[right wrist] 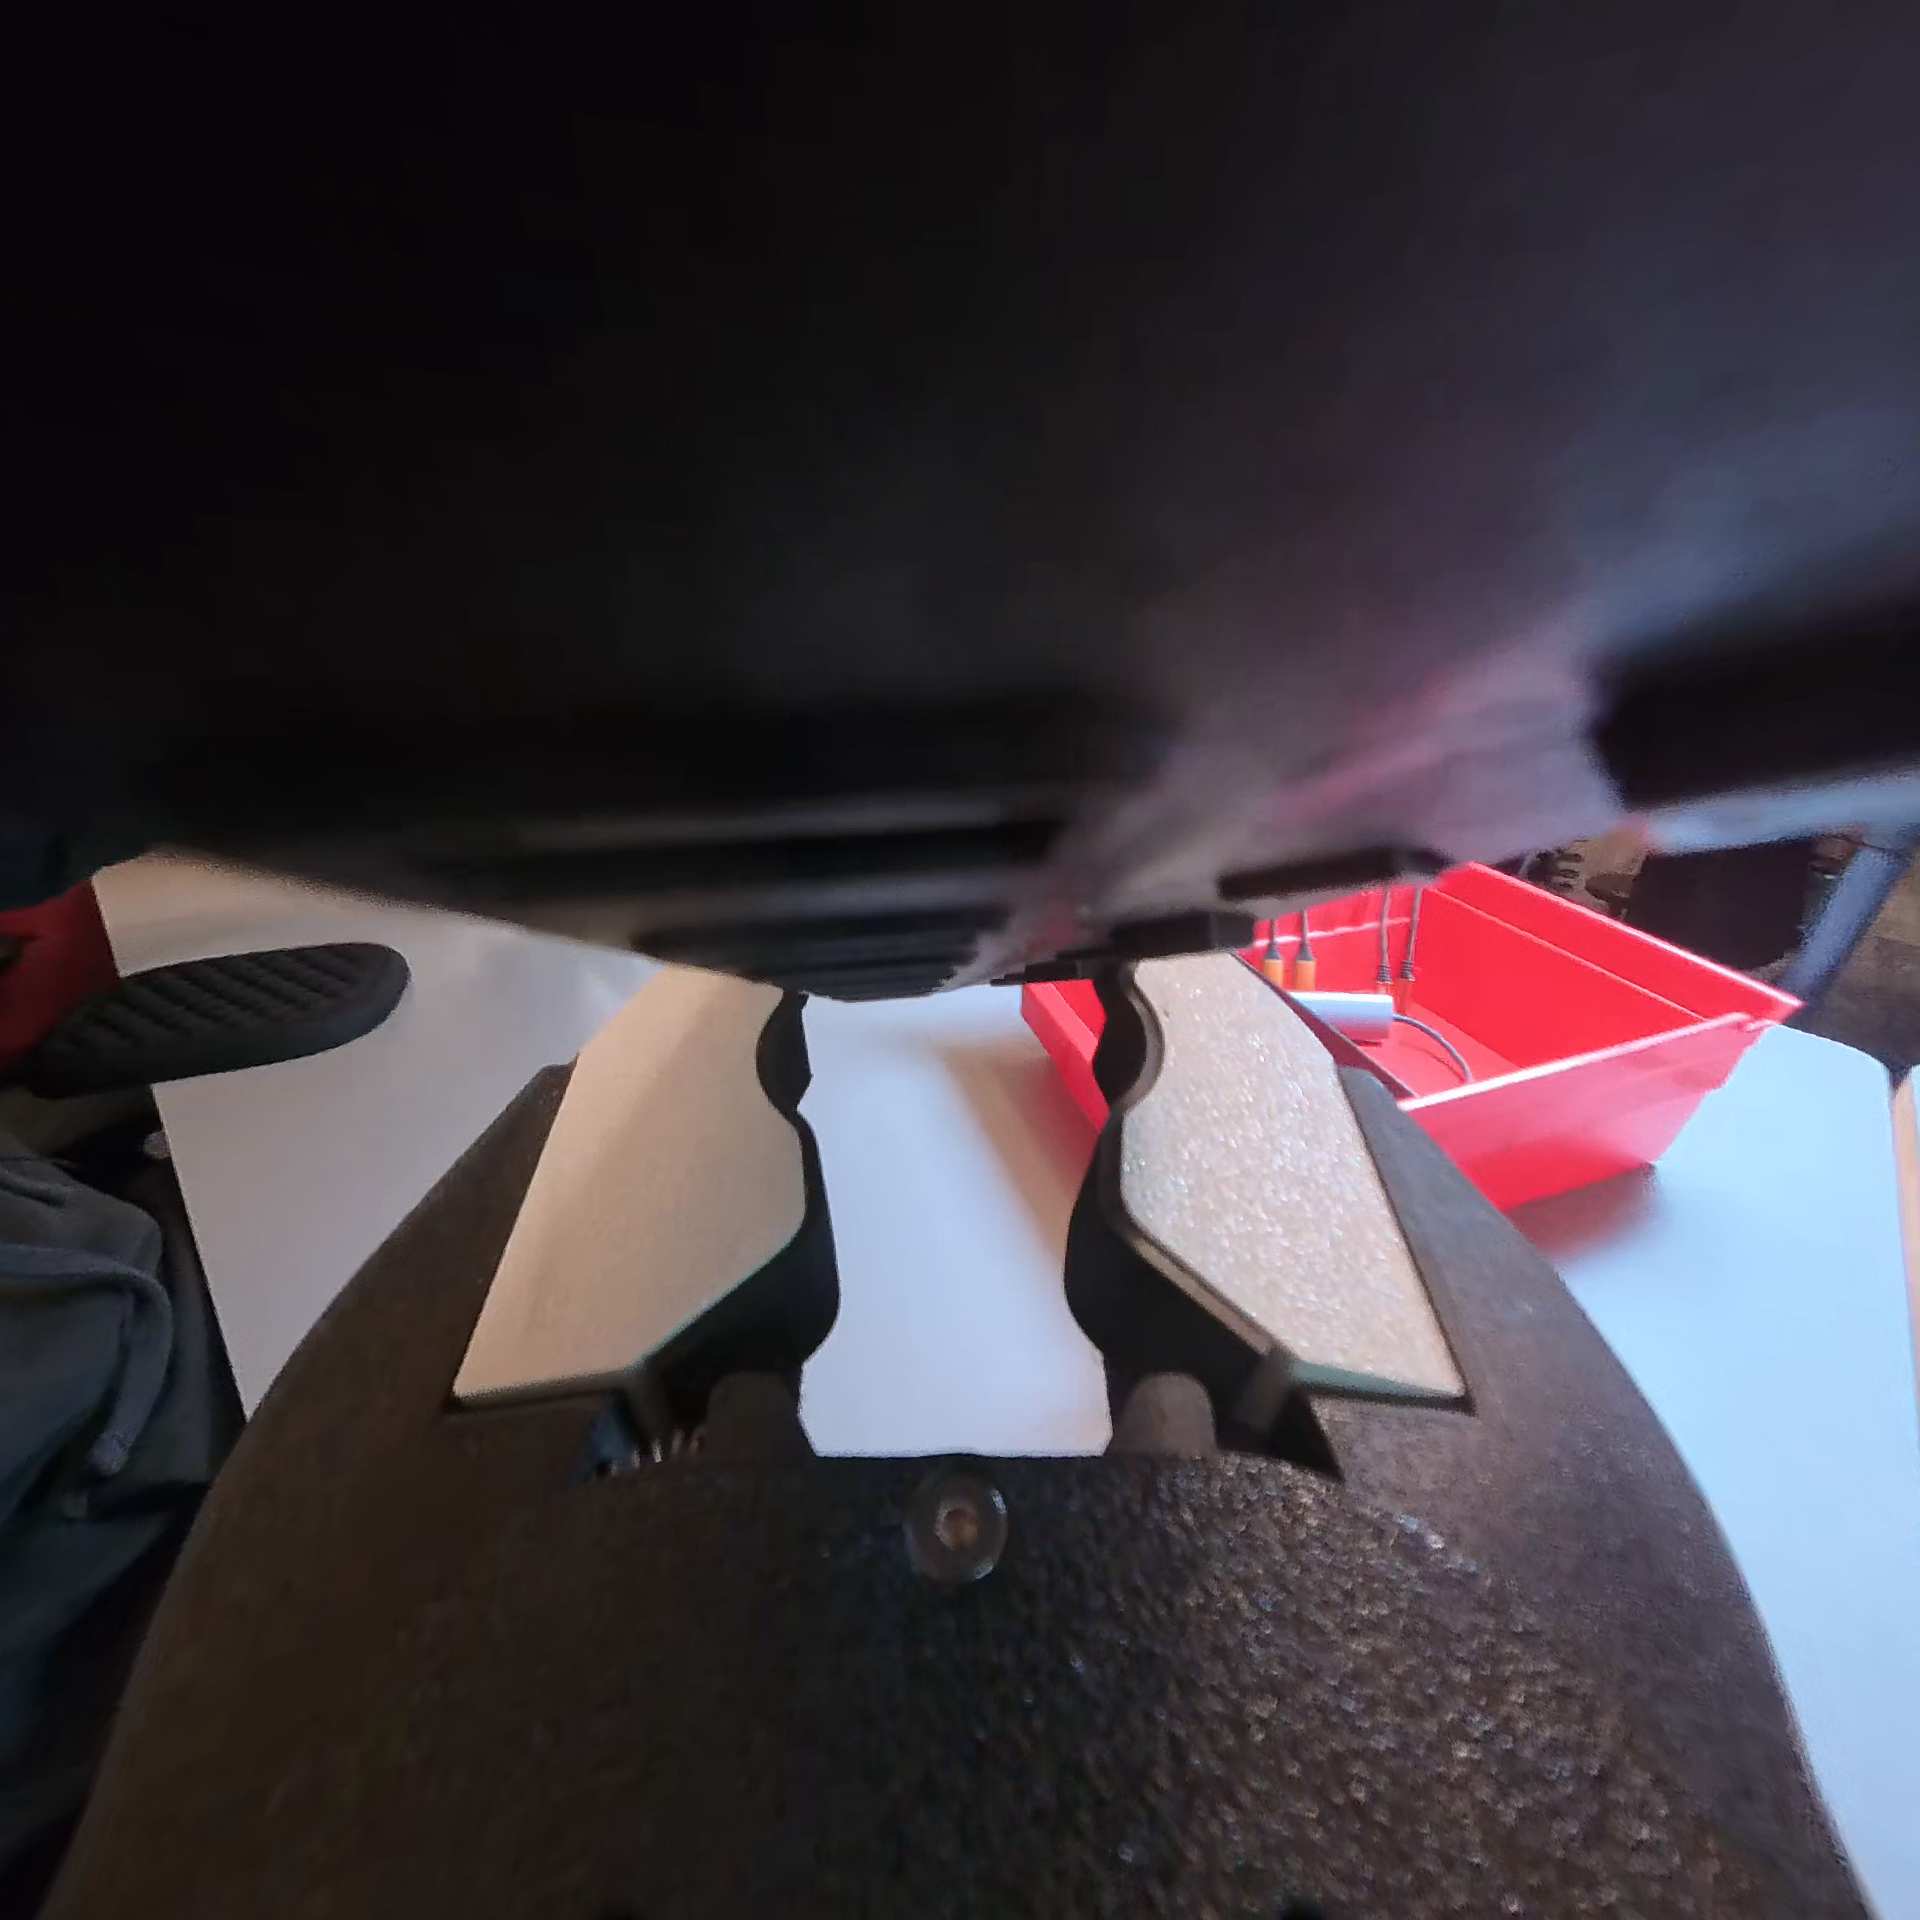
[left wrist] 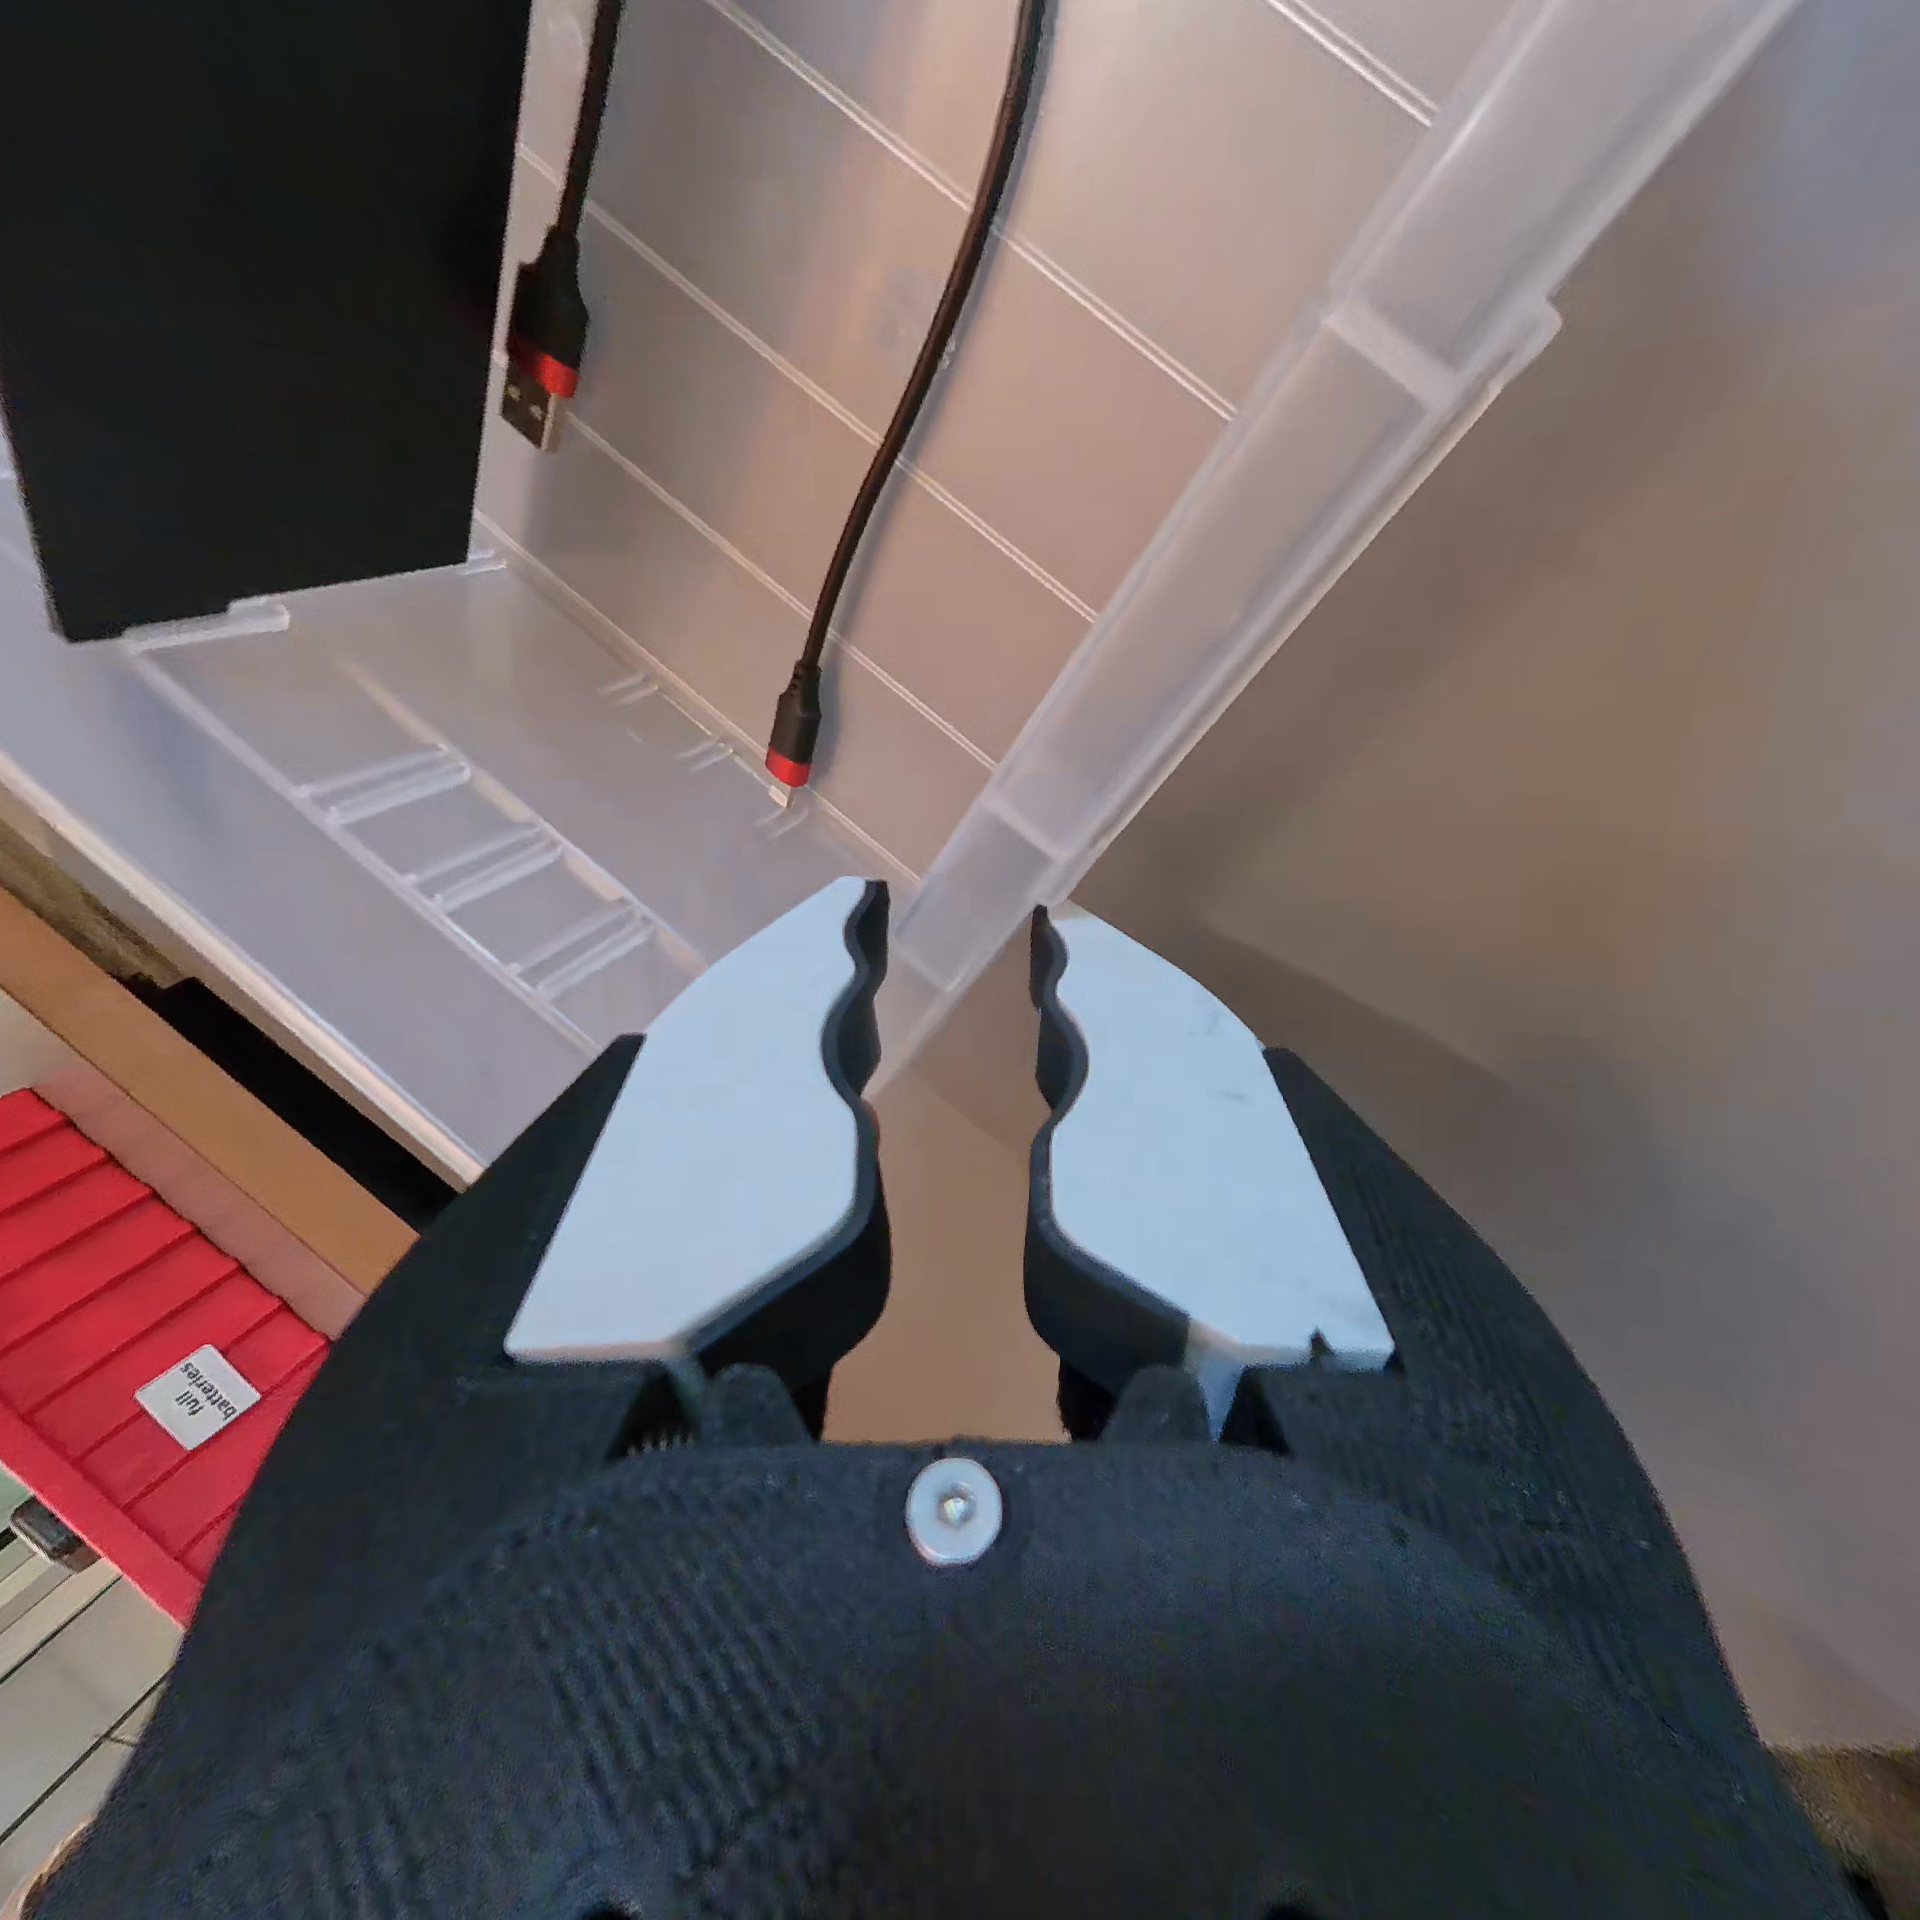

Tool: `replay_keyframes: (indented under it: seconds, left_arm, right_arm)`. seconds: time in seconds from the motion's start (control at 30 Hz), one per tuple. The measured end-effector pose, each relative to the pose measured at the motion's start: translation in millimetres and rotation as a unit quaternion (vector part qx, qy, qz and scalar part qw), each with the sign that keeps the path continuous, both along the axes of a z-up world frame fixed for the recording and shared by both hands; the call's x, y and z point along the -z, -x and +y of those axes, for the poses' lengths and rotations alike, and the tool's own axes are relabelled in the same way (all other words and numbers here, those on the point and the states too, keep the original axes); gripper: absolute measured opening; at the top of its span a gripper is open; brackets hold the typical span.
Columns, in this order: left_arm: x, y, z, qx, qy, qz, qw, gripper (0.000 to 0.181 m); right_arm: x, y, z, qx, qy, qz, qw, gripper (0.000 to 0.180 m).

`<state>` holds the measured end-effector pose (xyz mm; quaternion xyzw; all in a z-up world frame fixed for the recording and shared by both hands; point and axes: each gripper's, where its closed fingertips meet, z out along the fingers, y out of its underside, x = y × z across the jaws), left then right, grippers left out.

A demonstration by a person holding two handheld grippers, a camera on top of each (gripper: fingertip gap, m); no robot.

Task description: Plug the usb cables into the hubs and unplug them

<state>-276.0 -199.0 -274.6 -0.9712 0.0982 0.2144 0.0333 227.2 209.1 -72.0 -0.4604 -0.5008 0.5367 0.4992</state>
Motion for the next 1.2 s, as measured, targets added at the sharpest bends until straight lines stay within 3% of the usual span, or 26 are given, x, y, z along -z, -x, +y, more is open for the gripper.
replay_keyframes:
  seconds: [0.1,0.2,0.33,0.43,0.53,0.6,0.7,0.8,1.0,1.1,1.2]
  left_arm:
    - [-10.0,-24.3,-2.7,0.004,0.004,-0.078,0.997,0.026]
    - [-59.6,-25.7,23.1,0.017,-0.107,-0.12,0.987,0.026]
    - [-114.5,38.7,73.7,0.005,-0.236,-0.026,0.971,0.031]
    - [-106.9,95.8,100.8,-0.012,-0.209,0.057,0.976,0.036]
    - [-78.5,142.8,120.1,0.008,-0.127,0.134,0.983,0.042]
    - [-63.6,167.9,129.2,0.012,-0.095,0.17,0.981,0.026]
    - [-72.9,191.0,136.2,0.011,-0.1,0.208,0.973,0.005]
    - [-110.8,215.4,129.1,-0.021,-0.117,0.257,0.959,0.004]
    - [-228.9,247.1,122.2,-0.071,-0.179,0.389,0.901,0.004]
    - [-280.9,217.3,163.1,-0.053,-0.289,0.362,0.885,0.004]
    - [-325.5,151.5,215.8,0.008,-0.375,0.316,0.872,0.004]
  right_arm:
    - [4.6,14.6,-13.4,-0.022,0.001,0.0,1.0,0.054]
    - [8.4,32.6,-28.6,-0.053,0.006,0.001,0.999,0.054]
    - [6.9,45.3,-46.2,-0.09,0.022,0.012,0.996,0.054]
    - [12.9,57.8,-58.0,-0.108,0.029,0.012,0.994,0.054]
    - [19.9,65.8,-67.3,-0.121,0.038,0.008,0.992,0.054]
    - [25.0,68.9,-70.7,-0.123,0.042,0.003,0.991,0.054]
    - [32.4,70.2,-72.5,-0.125,0.052,-0.004,0.991,0.054]
    - [42.6,73.5,-70.2,-0.118,0.057,-0.017,0.991,0.054]
    - [60.1,90.7,-85.2,-0.13,0.061,-0.035,0.989,0.054]
    - [65.9,100.4,-95.1,-0.14,0.057,-0.043,0.988,0.054]
    - [66.6,105.6,-98.5,-0.145,0.055,-0.044,0.987,0.054]
